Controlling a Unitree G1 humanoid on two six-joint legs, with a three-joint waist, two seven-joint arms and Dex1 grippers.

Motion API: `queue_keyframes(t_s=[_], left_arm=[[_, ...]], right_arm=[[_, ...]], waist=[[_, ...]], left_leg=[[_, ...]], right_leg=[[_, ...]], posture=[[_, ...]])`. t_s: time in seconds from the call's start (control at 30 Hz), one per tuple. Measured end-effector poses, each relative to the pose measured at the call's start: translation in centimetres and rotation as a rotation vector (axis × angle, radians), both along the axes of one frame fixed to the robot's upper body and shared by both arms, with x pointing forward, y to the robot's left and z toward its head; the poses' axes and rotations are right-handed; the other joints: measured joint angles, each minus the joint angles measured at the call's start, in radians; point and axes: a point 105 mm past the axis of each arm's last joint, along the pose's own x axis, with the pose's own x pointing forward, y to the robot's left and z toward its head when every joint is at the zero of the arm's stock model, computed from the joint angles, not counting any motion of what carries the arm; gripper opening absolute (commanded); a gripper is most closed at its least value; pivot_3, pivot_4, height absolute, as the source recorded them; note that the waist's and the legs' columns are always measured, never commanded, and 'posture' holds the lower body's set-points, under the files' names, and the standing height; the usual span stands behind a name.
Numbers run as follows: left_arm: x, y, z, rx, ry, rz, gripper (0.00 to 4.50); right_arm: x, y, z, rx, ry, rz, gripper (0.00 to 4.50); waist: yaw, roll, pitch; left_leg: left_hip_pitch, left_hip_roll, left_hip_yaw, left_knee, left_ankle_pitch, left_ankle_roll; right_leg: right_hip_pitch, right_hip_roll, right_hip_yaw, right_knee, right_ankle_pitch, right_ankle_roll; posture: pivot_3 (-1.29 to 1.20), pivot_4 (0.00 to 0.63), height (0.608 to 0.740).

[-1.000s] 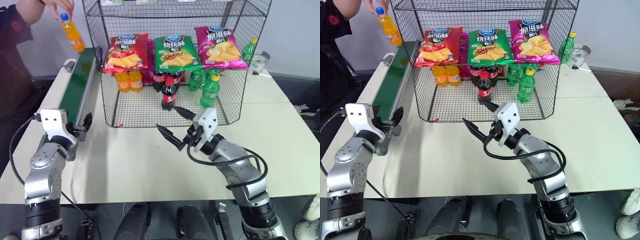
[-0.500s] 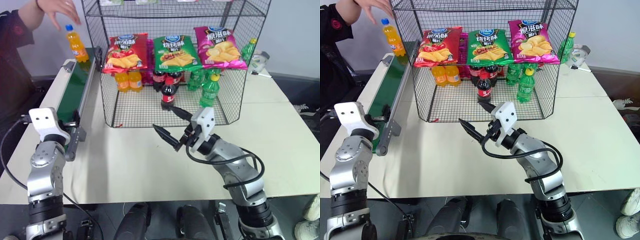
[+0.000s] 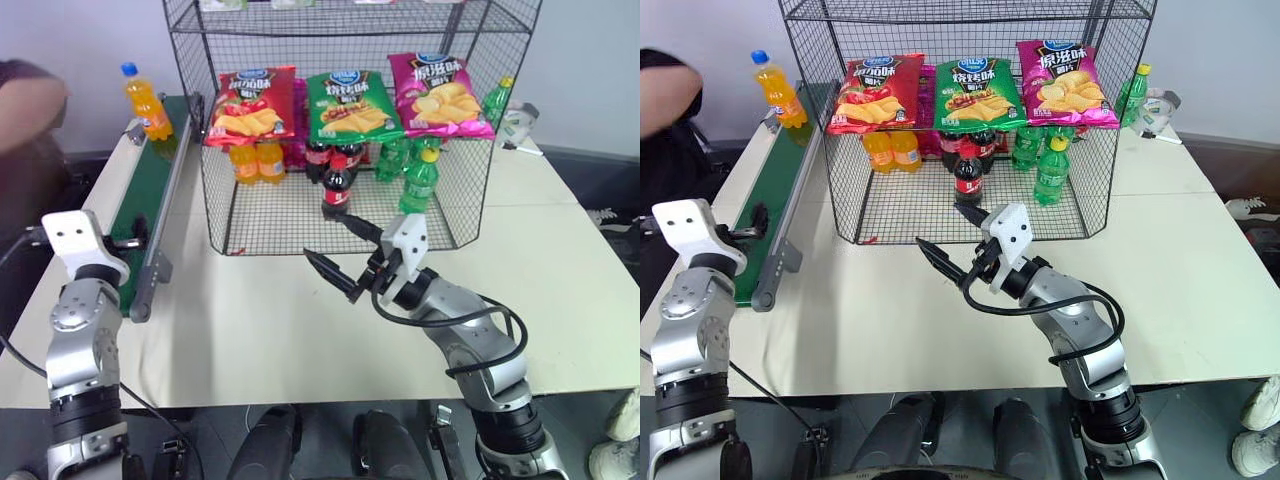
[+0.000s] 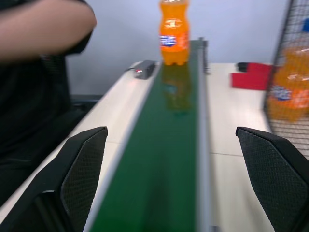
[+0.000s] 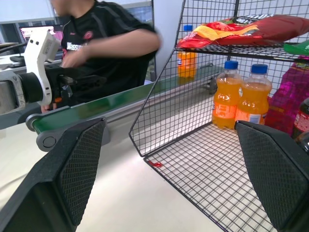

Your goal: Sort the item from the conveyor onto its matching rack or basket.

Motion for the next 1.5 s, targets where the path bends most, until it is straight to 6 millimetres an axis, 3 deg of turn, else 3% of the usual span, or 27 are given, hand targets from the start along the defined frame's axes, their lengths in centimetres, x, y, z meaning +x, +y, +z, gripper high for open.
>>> queue_keyframes(t_s=[1.5], left_arm=[[-0.2,1.2,0.6,0.024,-0.063,0.045,4.46]], right_arm=[[0.1,0.3,0.6,0.019,-0.003,0.016,4.5]], waist=[[0.0,0.0,0.0]], left_leg=[[0.0,0.0,0.0,0.0,0.0,0.0]], right_leg=[[0.0,0.0,0.0,0.0,0.0,0.0]], posture=[[0.0,0.15,0.74]])
